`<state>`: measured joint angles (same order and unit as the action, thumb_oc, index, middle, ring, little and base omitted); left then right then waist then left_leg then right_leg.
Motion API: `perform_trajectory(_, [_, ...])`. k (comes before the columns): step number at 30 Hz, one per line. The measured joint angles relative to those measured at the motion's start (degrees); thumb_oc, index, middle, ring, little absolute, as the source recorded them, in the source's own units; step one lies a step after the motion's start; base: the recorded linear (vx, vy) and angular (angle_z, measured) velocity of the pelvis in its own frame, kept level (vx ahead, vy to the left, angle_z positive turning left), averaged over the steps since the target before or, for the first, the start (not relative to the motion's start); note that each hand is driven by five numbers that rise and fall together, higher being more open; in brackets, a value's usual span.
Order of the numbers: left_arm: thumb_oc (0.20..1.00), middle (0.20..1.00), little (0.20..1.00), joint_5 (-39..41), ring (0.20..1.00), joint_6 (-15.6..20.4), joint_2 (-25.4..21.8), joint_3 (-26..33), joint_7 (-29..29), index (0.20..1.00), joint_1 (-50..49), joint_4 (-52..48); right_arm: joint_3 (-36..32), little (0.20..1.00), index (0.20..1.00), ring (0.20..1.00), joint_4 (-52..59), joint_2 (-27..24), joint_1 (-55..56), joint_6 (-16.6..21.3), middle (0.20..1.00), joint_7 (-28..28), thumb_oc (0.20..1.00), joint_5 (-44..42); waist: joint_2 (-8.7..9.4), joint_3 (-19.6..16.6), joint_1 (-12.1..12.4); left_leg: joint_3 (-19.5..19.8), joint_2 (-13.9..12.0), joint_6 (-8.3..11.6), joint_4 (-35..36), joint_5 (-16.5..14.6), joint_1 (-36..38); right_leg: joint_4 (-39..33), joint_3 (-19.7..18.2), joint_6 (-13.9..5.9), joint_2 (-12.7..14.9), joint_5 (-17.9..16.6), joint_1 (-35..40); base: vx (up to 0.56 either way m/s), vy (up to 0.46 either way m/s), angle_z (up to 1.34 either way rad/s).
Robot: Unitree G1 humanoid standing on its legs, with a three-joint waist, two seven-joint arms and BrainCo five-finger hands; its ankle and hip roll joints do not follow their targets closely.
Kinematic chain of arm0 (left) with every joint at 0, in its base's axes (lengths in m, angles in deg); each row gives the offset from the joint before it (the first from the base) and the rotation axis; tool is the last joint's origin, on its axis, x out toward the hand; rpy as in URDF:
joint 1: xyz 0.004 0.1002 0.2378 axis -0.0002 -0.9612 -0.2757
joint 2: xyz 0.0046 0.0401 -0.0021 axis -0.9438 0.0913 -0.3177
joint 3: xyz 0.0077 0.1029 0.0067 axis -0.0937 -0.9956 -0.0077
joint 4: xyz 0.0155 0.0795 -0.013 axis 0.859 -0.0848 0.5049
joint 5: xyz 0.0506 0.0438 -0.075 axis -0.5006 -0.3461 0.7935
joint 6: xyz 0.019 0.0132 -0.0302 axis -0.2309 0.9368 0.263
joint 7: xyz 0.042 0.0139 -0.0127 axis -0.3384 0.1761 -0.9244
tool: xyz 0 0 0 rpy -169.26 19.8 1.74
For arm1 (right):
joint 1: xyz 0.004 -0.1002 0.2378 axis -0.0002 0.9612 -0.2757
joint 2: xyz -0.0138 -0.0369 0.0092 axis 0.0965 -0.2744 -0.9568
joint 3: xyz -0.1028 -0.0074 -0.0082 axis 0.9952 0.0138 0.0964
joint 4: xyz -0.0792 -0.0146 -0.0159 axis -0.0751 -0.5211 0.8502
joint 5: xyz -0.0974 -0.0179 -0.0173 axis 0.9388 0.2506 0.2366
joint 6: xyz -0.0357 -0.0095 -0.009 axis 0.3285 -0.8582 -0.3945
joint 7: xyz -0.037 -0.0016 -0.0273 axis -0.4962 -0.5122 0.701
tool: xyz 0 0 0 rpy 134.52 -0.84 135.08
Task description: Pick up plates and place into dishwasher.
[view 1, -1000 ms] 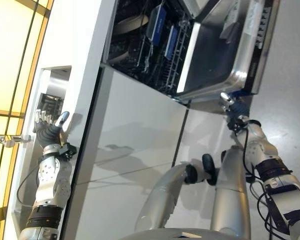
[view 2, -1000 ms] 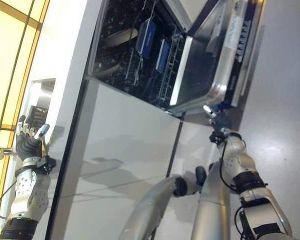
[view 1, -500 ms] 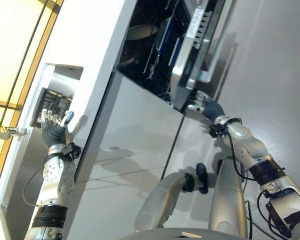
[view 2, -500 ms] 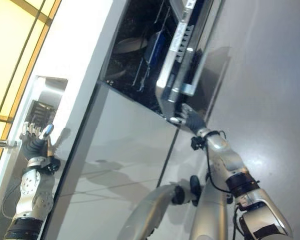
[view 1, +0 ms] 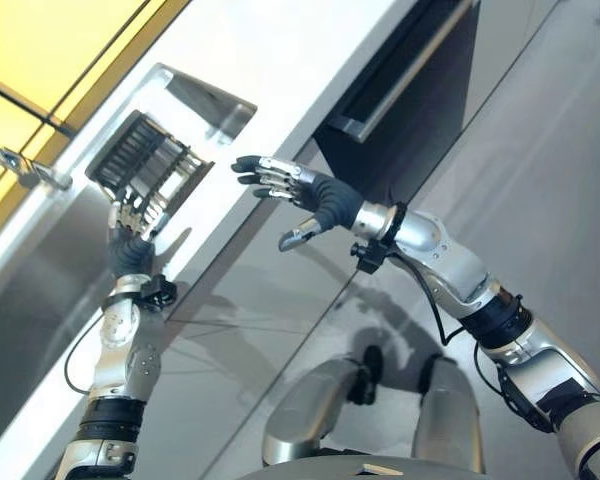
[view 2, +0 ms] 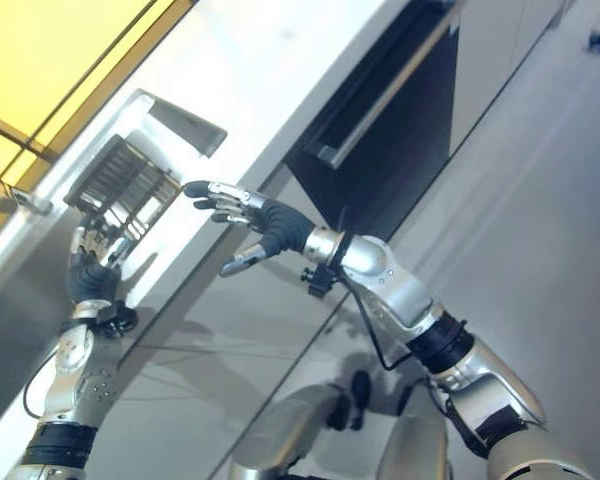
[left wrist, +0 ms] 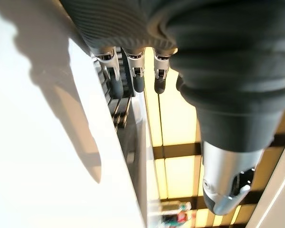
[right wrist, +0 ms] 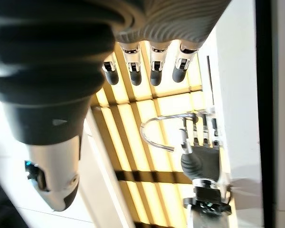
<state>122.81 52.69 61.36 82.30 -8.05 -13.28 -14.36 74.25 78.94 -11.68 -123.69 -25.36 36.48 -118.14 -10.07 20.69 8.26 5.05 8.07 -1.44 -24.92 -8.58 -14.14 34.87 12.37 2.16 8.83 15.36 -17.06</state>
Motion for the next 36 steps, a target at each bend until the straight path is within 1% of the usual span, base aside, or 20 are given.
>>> perform_trajectory(1, [1.0,1.0,1.0,-0.31,1.0,-0.84,-0.07,-0.37,-0.55,1.0,0.13,0.01,0.04,1.0,1.0,1.0,0.01,0.08,0.86,0.32,1.0,0.38,1.0,-0.01,1.24,-1.12,0.68,0.26,-0.65,0.17,1.27,0.13,1.79,-2.27,0.08,0.03,-1.08,-0.51,2.25,0.16,-0.201,0.29])
perform_trajectory(3, [1.0,1.0,1.0,-1.56,1.0,-2.52,-0.09,-0.64,-0.96,1.0,-0.56,0.26,0.04,1.0,1.0,1.0,0.02,0.95,2.41,1.35,1.0,0.87,1.0,-0.04,4.11,-4.84,1.33,1.59,-1.69,0.46,4.12,0.52,4.42,-6.94,0.46,0.06,-2.87,-1.43,6.12,0.13,-0.139,0.25])
perform_trajectory(5, [1.0,1.0,1.0,-2.17,1.0,-3.18,-0.11,-0.65,-1.21,1.0,-1.09,1.09,-0.23,1.0,1.0,1.0,0.09,1.55,3.56,2.38,1.0,1.7,1.0,-0.08,6.12,-7.94,2.11,1.73,-2.32,0.52,6.36,0.79,6.22,-10.04,0.52,0.03,-3.84,-2.12,8.38,0.1,-0.094,0.08])
perform_trajectory(8, [1.0,1.0,1.0,-2.22,1.0,-3.61,0.55,-1.37,-1.66,1.0,-2.29,1.62,-1.79,1.0,1.0,1.0,0.13,2.71,6.6,2.51,1.0,3.24,1.0,-0.13,7.27,-11.15,2.15,2.64,-2.69,0.31,10.4,2.08,8.97,-15.33,0.74,-0.38,-4.88,-3.74,12.1,0.01,-0.05,0.15])
perform_trajectory(11, [1.0,1.0,1.0,-2.71,1.0,-3.93,2.7,-1.27,-1.51,1.0,-2.68,1.38,-4.69,1.0,1.0,1.0,-0.19,2.68,11.82,2.47,1.0,4.76,1.0,-0.14,7.67,-12.91,2.14,3.02,-2.88,-0.05,13.56,3.46,11.25,-19.72,0.71,-0.82,-5.56,-5.41,15.25,-0.04,-0.046,0.21])
perform_trajectory(13, [1.0,1.0,1.0,-4.28,1.0,-4.39,3.68,-1.22,-1.46,1.0,-3.41,0.98,-6.46,1.0,1.0,1.0,-0.57,2.61,16.9,2.45,1.0,5.07,1.0,-0.19,8.39,-14.18,2.13,2.96,-2.9,-0.32,15.67,4.27,12.83,-22.15,0.68,-1.07,-5.82,-6.05,17.09,-0.04,-0.026,0.21])
perform_trajectory(17, [1.0,1.0,1.0,-4.39,1.0,-4.49,4.17,-0.84,-0.91,1.0,-4.91,0.41,-6.84,1.0,1.0,1.0,-0.83,2.69,22.58,2.39,1.0,6.33,1.0,-0.49,8.85,-15.64,2.04,3.0,-3.22,-0.49,18.87,5.2,15.47,-26.5,0.57,-1.4,-6.44,-7.71,20.1,-0.08,-0.013,0.0])
perform_trajectory(20, [1.0,1.0,1.0,-4.4,1.0,-4.56,4.55,-0.14,0.08,1.0,-5.37,0.14,-7.42,1.0,1.0,1.0,-0.81,3.59,23.92,2.86,1.0,8.04,1.0,-0.69,9.4,-16.47,2.0,3.05,-3.56,-0.37,21.69,6.5,16.71,-29.49,0.59,-1.4,-6.89,-9.13,21.56,-0.11,-0.018,-0.02])
perform_trajectory(23, [1.0,1.0,1.0,-4.4,1.0,-4.6,4.69,-0.23,0.97,1.0,-5.37,-0.53,-8.07,1.0,1.0,1.0,-0.67,4.02,23.91,4.39,1.0,10.56,1.0,-0.05,10.17,-17.42,2.1,3.08,-3.78,-0.22,23.39,7.63,16.83,-31.99,0.69,-1.3,-7.31,-10.56,22.1,-0.1,-0.021,0.03])
perform_trajectory(26, [1.0,1.0,1.0,-4.37,1.0,-4.68,5.22,-0.91,0.97,1.0,-5.38,-0.73,-8.53,1.0,1.0,1.0,-0.7,4.13,23.85,4.77,1.0,12.69,1.0,-0.04,10.13,-17.46,2.26,3.59,-3.74,-0.1,24.1,8.16,17.52,-34.29,0.95,-1.35,-7.57,-11.69,23.76,-0.09,-0.022,0.09])
perform_trajectory(28, [1.0,1.0,1.0,-4.35,1.0,-4.8,5.98,-1.89,0.96,1.0,-5.4,-1.72,-8.51,1.0,1.0,1.0,-0.71,4.57,23.82,5.13,1.0,13.77,1.0,-0.04,10.25,-17.5,2.2,4.29,-3.67,0.09,24.69,8.66,17.47,-35.45,1.92,-1.45,-7.6,-12.06,24.25,-0.09,-0.035,0.21])
perform_trajectory(31, [1.0,1.0,1.0,-4.29,1.0,-5.12,7.27,-4.43,0.93,1.0,-5.43,-3.14,-8.29,1.0,1.0,1.0,-1.14,5.67,23.82,5.24,1.0,15.67,1.0,0.16,10.26,-17.46,2.84,5.12,-3.56,0.39,25.3,9.62,17.28,-36.78,4.0,-1.39,-7.68,-12.53,25.11,-0.08,-0.048,0.31])
perform_trajectory(33, [1.0,1.0,1.0,-4.22,1.0,-5.78,7.84,-5.97,0.97,1.0,-5.2,-4.27,-7.93,1.0,1.0,1.0,-1.51,5.84,23.67,5.28,1.0,16.9,1.0,1.38,10.27,-17.45,4.1,5.94,-3.53,0.67,25.25,9.89,16.77,-37.05,4.95,-1.4,-7.77,-12.52,25.14,-0.08,-0.073,0.32])
perform_trajectory(35, [1.0,1.0,1.0,-4.21,1.0,-5.97,8.43,-7.17,1.04,1.0,-4.58,-4.84,-6.66,1.0,1.0,1.0,-2.52,5.92,23.34,5.3,1.0,18.66,1.0,2.28,10.37,-17.27,5.39,7.56,-3.37,0.99,25.15,10.33,16.09,-37.3,6.92,-1.36,-7.75,-12.5,25.15,-0.05,-0.079,0.43])
perform_trajectory(36, [1.0,1.0,1.0,-4.21,1.0,-5.97,8.5,-7.47,1.02,1.0,-4.53,-5.09,-5.74,1.0,1.0,1.0,-3.58,6.01,22.91,5.27,1.0,19.19,1.0,2.29,10.46,-17.18,5.51,7.86,-3.33,1.19,25.11,10.51,15.78,-37.3,7.6,-1.22,-7.74,-12.39,25.18,-0.05,-0.083,0.44])
